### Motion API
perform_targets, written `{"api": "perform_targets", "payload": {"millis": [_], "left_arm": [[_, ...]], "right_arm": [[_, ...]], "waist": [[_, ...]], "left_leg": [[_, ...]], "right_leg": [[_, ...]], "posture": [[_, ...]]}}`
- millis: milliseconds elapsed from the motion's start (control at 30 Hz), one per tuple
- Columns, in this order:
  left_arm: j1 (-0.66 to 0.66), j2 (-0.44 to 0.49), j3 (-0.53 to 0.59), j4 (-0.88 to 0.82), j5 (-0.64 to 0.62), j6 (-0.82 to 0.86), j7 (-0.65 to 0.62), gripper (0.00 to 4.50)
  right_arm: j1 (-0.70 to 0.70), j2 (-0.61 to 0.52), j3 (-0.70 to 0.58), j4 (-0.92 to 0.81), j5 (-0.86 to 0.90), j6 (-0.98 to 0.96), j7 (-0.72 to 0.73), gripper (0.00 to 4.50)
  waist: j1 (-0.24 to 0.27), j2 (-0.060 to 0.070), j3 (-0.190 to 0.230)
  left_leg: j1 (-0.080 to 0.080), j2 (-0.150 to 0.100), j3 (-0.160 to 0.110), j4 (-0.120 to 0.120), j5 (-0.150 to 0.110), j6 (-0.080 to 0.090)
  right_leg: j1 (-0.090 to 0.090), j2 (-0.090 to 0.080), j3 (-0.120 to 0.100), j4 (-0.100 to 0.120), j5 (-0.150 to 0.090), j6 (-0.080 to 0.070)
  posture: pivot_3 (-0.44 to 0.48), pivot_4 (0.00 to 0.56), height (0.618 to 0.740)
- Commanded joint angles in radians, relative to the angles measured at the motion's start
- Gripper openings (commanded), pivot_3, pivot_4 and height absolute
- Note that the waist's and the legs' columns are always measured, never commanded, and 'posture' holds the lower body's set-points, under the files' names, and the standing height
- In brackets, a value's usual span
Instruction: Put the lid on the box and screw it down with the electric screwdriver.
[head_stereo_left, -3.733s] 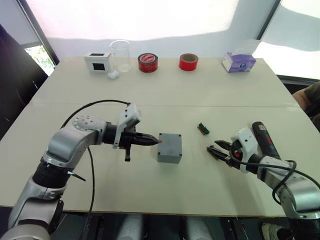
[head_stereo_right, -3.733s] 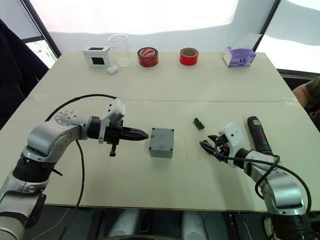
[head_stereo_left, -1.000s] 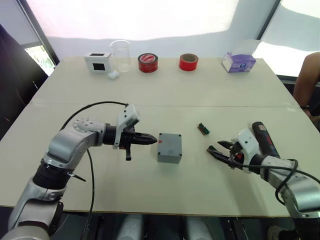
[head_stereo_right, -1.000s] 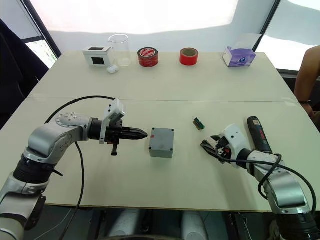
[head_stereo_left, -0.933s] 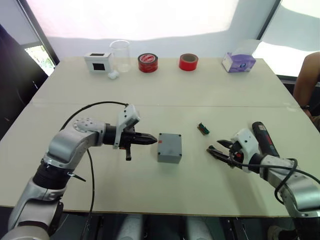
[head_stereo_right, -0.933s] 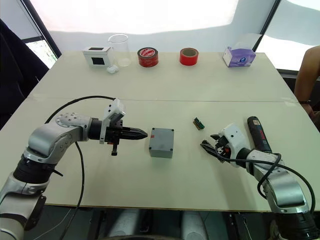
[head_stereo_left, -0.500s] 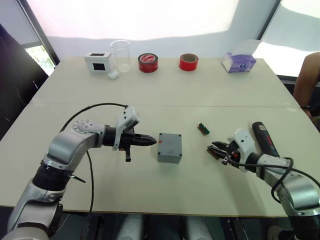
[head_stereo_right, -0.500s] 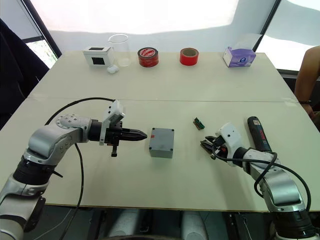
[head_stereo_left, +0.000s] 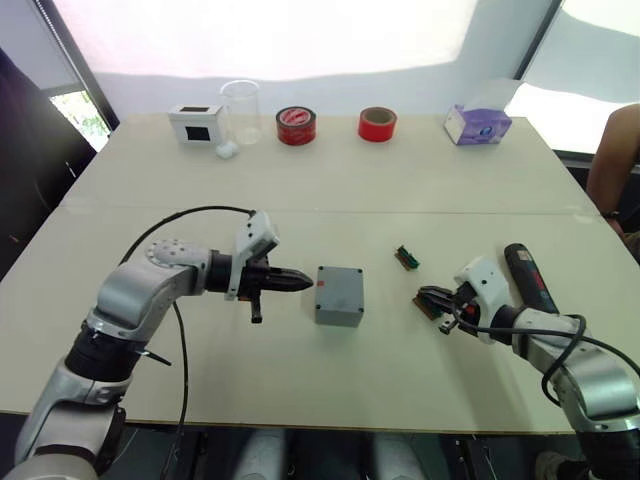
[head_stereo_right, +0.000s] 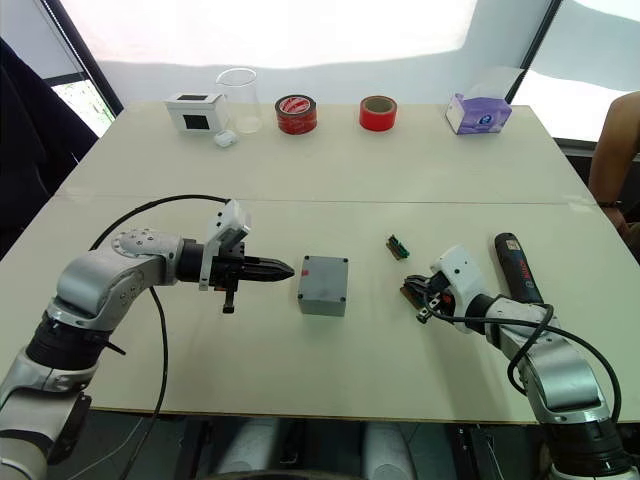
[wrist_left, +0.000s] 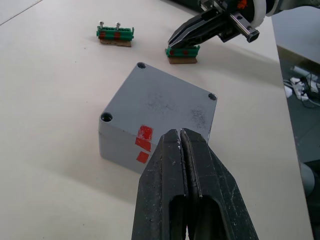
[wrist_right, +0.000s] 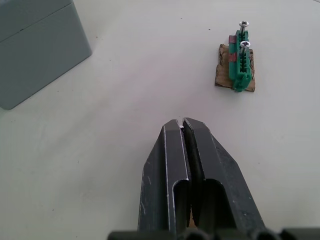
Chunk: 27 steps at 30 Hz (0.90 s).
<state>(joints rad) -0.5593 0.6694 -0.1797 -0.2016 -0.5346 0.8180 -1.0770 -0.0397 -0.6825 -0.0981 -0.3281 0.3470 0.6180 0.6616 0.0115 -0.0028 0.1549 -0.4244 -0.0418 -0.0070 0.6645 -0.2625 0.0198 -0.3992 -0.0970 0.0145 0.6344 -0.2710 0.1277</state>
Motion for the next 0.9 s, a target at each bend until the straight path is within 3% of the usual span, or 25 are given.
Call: {"api": "perform_targets", "payload": {"millis": [33, 367, 600, 900], "left_arm": [[-0.005, 0.011, 0.030, -0.018, -0.009, -0.011, 0.000, 0.00], [-0.022, 0.011, 0.046, 0.021, -0.008, -0.017, -0.007, 0.00], [-0.034, 0.035, 0.053, 0.057, 0.002, -0.028, -0.021, 0.00], [-0.011, 0.031, 0.059, 0.018, -0.014, -0.011, 0.004, 0.00]], "right_arm": [[-0.014, -0.008, -0.047, -0.045, 0.026, 0.021, -0.006, 0.02], [-0.112, -0.030, -0.078, -0.125, 0.103, 0.103, 0.004, 0.02], [-0.290, 0.075, 0.041, -0.184, 0.176, 0.176, -0.022, 0.02], [-0.316, 0.096, 0.148, -0.131, 0.119, 0.128, -0.017, 0.02]], "waist": [[0.000, 0.000, 0.000], [-0.001, 0.000, 0.000], [-0.003, 0.000, 0.000], [-0.002, 0.000, 0.000]], "left_leg": [[0.000, 0.000, 0.000, 0.000, 0.000, 0.000], [0.000, 0.000, 0.000, 0.000, 0.000, 0.000], [0.000, 0.001, -0.001, 0.000, 0.000, 0.000], [-0.001, 0.000, 0.000, 0.001, 0.000, 0.000]], "right_leg": [[0.000, 0.000, 0.000, 0.000, 0.000, 0.000], [0.000, 0.000, 0.000, 0.000, 0.000, 0.000], [-0.001, 0.001, 0.000, 0.001, 0.000, 0.000], [-0.001, 0.000, 0.000, 0.001, 0.000, 0.000]], "posture": [[0.000, 0.150, 0.740], [0.000, 0.150, 0.740], [0.000, 0.150, 0.740], [0.000, 0.150, 0.740]]}}
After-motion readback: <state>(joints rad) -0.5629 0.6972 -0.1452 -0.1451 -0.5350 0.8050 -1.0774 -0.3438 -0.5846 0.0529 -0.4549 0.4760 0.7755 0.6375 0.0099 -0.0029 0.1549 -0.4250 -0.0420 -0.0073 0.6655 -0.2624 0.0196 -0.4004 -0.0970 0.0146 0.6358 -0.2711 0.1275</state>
